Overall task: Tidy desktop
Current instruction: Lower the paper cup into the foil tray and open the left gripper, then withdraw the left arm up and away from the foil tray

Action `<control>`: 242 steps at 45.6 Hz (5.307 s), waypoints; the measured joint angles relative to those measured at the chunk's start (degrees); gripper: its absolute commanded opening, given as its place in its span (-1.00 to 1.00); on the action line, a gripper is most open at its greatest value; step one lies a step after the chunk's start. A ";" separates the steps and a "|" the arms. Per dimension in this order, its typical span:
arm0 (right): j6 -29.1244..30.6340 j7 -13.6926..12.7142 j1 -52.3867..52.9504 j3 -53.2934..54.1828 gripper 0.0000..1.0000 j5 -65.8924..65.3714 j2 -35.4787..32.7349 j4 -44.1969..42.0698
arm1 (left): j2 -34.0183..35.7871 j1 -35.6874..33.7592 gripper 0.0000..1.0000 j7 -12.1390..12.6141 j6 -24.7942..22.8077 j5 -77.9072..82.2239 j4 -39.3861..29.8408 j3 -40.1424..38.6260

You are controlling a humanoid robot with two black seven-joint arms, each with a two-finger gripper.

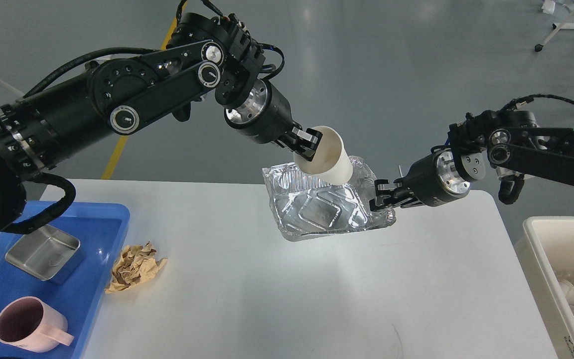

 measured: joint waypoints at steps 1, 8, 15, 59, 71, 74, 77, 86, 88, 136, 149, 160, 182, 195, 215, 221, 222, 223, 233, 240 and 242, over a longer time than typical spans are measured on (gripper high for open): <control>0.00 0.00 0.08 0.01 -1.00 0.02 0.00 0.01 | -0.19 0.19 -0.91 0.03 0.00 0.12 0.09 0.04; 0.04 0.00 0.60 0.14 -1.00 0.13 0.11 0.12 | -1.41 1.01 -0.90 0.32 0.00 0.64 0.59 0.11; 0.06 0.00 0.95 0.22 -1.00 0.15 0.16 0.29 | -2.10 1.90 -0.78 0.42 0.00 0.91 0.82 0.20; 0.73 0.09 1.11 0.13 -1.00 0.15 -0.02 0.46 | -0.45 0.24 0.48 -0.11 0.02 -5.92 4.57 -5.90; 0.75 0.09 1.11 0.06 -1.00 0.15 0.07 0.40 | 0.50 -0.62 0.63 -0.11 0.02 -8.01 4.80 -6.64; 0.75 0.09 1.11 0.05 -1.00 0.15 0.05 0.40 | 0.58 -0.70 0.64 -0.12 0.04 -8.06 4.90 -6.75; 0.75 0.09 1.11 0.05 -1.00 0.15 0.02 0.39 | 0.60 -0.72 0.69 -0.13 0.91 -8.07 5.49 -7.18; 0.68 0.09 1.11 0.05 -1.00 0.22 -0.01 0.27 | 0.61 -0.76 0.69 -0.23 9.21 -8.17 9.60 -11.02; 0.68 0.09 1.11 0.06 -1.00 0.23 0.00 0.27 | 0.60 -0.76 0.69 -0.20 13.07 -8.31 10.07 -12.19; 0.68 0.09 0.91 0.12 -1.00 0.33 0.25 0.13 | -0.41 15.47 0.72 6.08 48.49 -12.13 20.56 -40.25; 0.68 0.14 0.39 0.05 -1.00 0.32 -0.23 0.17 | 7.88 27.51 0.73 -7.64 35.01 -11.80 19.61 -36.00; 0.68 0.18 0.15 0.12 -1.00 0.25 0.02 0.22 | 14.87 31.61 0.74 -12.82 25.88 -12.30 19.23 -35.93; 0.54 0.19 -0.28 0.14 -1.00 0.24 -0.06 0.21 | 29.67 39.06 0.76 -8.18 20.07 -11.80 4.95 -30.05; 0.39 0.18 -0.45 0.14 -1.00 0.15 -0.15 0.06 | 40.89 41.74 0.77 -4.95 24.76 -13.05 -4.45 -25.60; 0.24 0.27 -1.33 0.14 -1.00 0.07 0.45 0.04 | 42.96 46.70 0.88 -2.63 48.80 -25.67 -4.94 -34.02; 0.24 0.22 -1.33 0.03 -1.00 0.06 1.12 -0.10 | 40.68 48.25 0.90 -3.51 58.50 -26.74 -5.78 -37.73; 0.24 0.22 -1.33 0.00 -1.00 0.06 1.19 -0.14 | 40.54 48.47 0.90 -3.99 58.98 -26.74 -6.00 -37.90; 0.24 0.21 -1.33 -0.01 -1.00 0.06 1.23 -0.16 | 40.46 48.75 0.90 -4.64 59.35 -26.65 -6.16 -37.95; 0.24 0.15 -1.10 -0.04 -1.00 0.06 1.09 -0.21 | 41.53 55.99 0.90 -18.18 59.89 -19.29 -9.16 -34.56; 0.24 0.16 -1.09 -0.05 -1.00 0.07 0.41 0.00 | 46.26 61.36 0.90 -29.95 54.48 -12.80 -13.00 -34.35; 0.24 0.16 -1.09 -0.04 -1.00 0.11 0.23 0.02 | 48.15 62.03 0.90 -31.19 51.34 -12.08 -14.01 -34.35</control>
